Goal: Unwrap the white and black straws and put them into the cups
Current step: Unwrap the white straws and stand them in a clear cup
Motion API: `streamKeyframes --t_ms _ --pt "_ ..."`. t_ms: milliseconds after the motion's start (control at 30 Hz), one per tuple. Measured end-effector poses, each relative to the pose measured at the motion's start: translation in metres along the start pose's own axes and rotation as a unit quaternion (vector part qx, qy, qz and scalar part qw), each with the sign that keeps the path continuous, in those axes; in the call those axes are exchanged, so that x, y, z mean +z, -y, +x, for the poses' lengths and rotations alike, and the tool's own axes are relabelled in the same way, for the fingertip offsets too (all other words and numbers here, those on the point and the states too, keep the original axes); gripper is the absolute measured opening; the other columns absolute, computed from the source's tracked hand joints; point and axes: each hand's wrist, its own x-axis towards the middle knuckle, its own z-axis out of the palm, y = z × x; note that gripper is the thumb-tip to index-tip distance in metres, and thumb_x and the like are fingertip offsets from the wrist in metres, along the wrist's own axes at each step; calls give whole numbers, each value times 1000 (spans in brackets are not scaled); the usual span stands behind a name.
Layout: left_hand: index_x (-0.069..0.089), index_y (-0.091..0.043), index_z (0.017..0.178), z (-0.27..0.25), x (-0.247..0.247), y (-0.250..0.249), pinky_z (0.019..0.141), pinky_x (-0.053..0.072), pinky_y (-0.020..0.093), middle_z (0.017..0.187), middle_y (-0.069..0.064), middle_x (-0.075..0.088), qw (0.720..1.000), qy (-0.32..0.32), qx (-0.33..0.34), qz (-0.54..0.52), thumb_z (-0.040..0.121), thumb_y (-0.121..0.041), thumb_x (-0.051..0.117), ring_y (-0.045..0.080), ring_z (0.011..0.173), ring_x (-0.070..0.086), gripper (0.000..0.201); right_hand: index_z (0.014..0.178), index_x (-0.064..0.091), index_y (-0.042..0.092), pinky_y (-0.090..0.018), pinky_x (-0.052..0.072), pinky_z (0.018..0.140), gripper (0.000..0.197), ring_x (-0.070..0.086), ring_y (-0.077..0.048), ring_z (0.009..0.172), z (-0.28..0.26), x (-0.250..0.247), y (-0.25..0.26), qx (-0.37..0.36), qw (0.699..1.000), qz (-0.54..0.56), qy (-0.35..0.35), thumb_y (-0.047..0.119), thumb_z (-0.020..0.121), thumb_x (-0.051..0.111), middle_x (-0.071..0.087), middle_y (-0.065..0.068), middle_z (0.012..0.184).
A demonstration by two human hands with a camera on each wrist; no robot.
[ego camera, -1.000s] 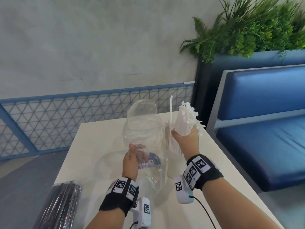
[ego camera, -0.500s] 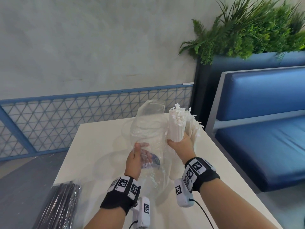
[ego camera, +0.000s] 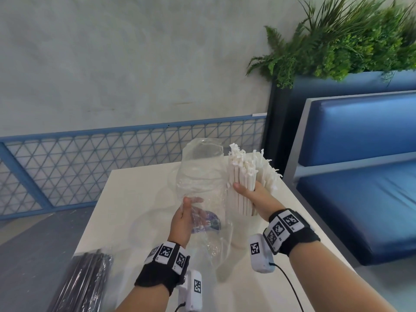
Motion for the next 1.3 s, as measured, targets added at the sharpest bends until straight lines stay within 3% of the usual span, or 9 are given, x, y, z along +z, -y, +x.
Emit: streamKeyframes --t_ms 133,333,533,667,767,867,933,1167,1300 --pt "62 -11 103 1 0 0 44 45 18 63 3 65 1000 9 -2 0 99 -43 21 17 54 64 52 126 50 19 -32 44 100 71 61 -9 101 1 -7 8 25 998 50 39 59 68 55 65 7 106" --pt "62 -12 104 4 3 -1 47 47 20 63 4 64 1000 6 -6 -2 97 -46 22 19 56 64 52 103 58 23 -27 45 90 36 59 -10 100 3 -10 14 42 993 101 45 43 89 31 62 2 107" --pt "57 -18 110 1 9 -8 57 52 24 70 3 63 1000 6 3 -8 98 -44 26 19 64 64 42 112 62 29 -36 43 99 75 59 -18 113 13 -3 22 61 986 156 29 77 62 34 67 1 117" --pt "51 -25 115 -6 19 -13 51 48 17 71 -2 62 999 20 18 18 98 -40 31 10 59 59 30 107 67 33 -33 47 89 54 63 -16 100 24 4 25 74 983 160 -42 71 81 37 67 -1 114" --pt "46 -24 123 -8 27 -14 54 48 18 80 2 62 998 30 37 49 94 -44 34 10 60 59 37 103 70 33 -32 47 92 63 62 -14 100 29 4 20 86 982 160 -47 79 64 53 69 3 107" --pt "43 -26 124 -10 29 -15 56 49 19 83 6 62 996 37 46 64 90 -48 36 15 64 60 42 84 66 26 -20 49 55 33 64 -4 58 31 3 22 80 982 165 -38 50 92 44 68 10 60" --pt "43 -25 123 -12 29 -17 52 48 15 83 10 61 996 37 51 57 96 -38 36 16 64 59 31 81 61 23 -16 46 43 29 59 -1 44 32 1 23 75 981 173 -45 33 98 39 63 10 48" --pt "42 -22 125 -12 31 -17 53 50 17 86 15 60 997 42 46 55 97 -36 36 21 67 59 32 78 61 12 -14 43 40 26 57 -5 41 27 2 31 63 985 146 -70 19 96 45 60 8 44" --pt "43 -24 125 -11 31 -16 53 50 19 84 10 59 997 38 41 48 97 -37 36 18 66 58 32 78 64 17 -26 47 60 12 55 -14 64 27 7 40 -15 982 143 -119 11 85 56 61 0 69"
